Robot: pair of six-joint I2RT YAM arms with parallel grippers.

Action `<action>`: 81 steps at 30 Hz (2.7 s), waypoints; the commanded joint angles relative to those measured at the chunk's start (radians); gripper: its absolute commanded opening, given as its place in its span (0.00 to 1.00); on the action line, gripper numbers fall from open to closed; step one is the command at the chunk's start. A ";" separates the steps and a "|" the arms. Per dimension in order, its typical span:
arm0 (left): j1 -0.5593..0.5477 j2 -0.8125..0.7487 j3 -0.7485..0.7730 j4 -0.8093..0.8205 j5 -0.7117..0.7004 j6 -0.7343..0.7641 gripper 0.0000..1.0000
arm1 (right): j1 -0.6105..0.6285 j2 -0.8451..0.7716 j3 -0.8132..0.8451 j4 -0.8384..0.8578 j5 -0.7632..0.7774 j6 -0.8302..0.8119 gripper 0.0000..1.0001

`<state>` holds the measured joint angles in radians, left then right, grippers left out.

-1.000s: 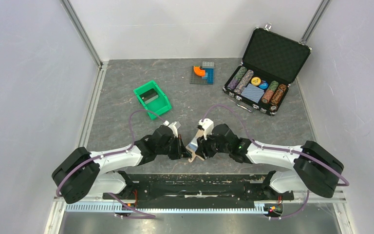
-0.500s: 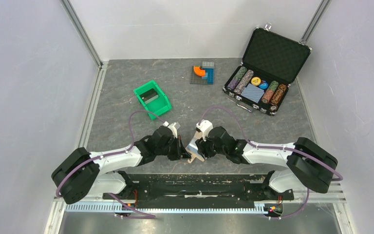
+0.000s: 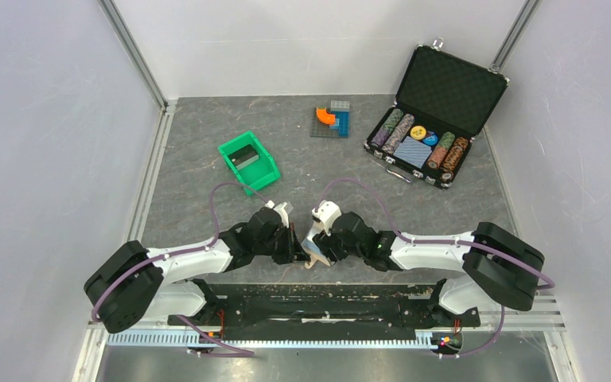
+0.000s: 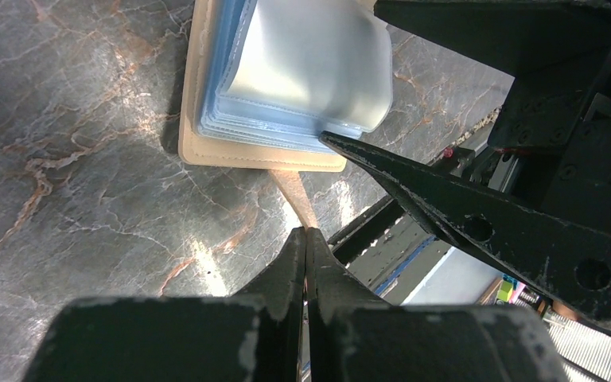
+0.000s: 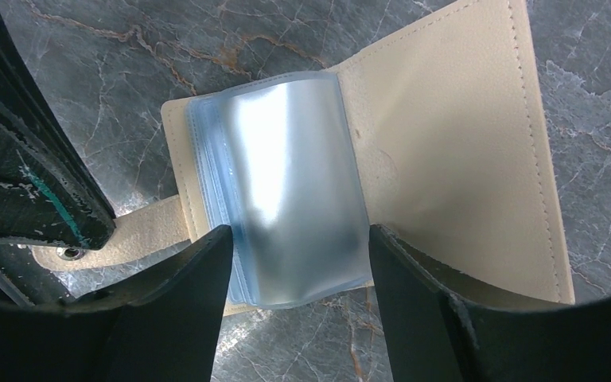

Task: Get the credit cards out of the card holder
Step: Open the card holder at the center of the board.

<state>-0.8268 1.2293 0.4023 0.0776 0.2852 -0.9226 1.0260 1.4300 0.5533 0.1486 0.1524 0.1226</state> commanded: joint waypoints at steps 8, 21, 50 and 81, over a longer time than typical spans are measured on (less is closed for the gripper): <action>-0.004 -0.030 -0.010 0.009 -0.016 0.011 0.02 | 0.007 -0.019 0.004 0.006 0.060 -0.046 0.63; -0.003 -0.038 -0.010 -0.012 -0.029 0.019 0.02 | 0.016 -0.112 -0.007 -0.008 0.298 -0.045 0.51; -0.003 -0.098 -0.005 -0.006 -0.034 0.054 0.02 | 0.011 -0.071 0.109 -0.081 -0.030 -0.108 0.63; -0.003 -0.099 -0.022 -0.004 -0.042 0.050 0.02 | 0.003 -0.013 0.051 0.039 0.218 -0.144 0.54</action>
<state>-0.8268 1.1358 0.3874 0.0467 0.2623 -0.9146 1.0313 1.4418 0.6064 0.1192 0.2886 -0.0013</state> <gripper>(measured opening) 0.029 0.545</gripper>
